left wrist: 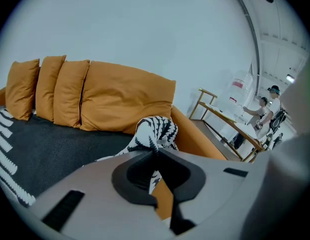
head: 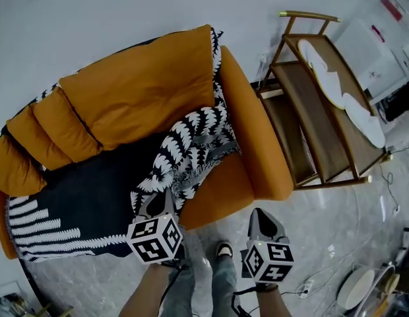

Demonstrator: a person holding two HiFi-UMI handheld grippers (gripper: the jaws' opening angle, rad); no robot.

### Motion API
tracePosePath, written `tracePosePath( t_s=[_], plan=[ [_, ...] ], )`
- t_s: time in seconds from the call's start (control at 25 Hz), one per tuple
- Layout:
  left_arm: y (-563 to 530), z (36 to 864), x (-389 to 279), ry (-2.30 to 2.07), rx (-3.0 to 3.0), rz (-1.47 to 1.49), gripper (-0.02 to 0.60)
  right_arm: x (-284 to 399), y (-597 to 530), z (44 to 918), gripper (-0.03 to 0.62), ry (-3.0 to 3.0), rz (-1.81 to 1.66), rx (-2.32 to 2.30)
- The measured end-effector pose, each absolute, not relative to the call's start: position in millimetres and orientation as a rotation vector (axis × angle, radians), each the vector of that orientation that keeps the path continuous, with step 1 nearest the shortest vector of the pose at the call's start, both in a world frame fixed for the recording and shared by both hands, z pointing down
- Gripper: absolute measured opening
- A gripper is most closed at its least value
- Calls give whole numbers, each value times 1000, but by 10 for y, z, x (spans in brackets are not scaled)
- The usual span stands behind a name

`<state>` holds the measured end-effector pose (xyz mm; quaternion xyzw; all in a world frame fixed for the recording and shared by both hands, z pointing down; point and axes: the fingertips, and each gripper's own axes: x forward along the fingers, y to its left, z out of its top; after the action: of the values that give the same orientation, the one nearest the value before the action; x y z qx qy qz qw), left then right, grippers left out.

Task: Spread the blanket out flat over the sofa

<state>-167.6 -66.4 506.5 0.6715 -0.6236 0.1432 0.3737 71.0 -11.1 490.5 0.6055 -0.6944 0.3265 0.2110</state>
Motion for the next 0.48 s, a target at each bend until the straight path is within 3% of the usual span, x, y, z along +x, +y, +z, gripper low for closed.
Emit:
tracePosePath(
  t_s=[0.48],
  plan=[
    [-421,4812,-1074,-1513,1808,428,15,1098,68,4615,5,-1928,895,1766]
  ],
)
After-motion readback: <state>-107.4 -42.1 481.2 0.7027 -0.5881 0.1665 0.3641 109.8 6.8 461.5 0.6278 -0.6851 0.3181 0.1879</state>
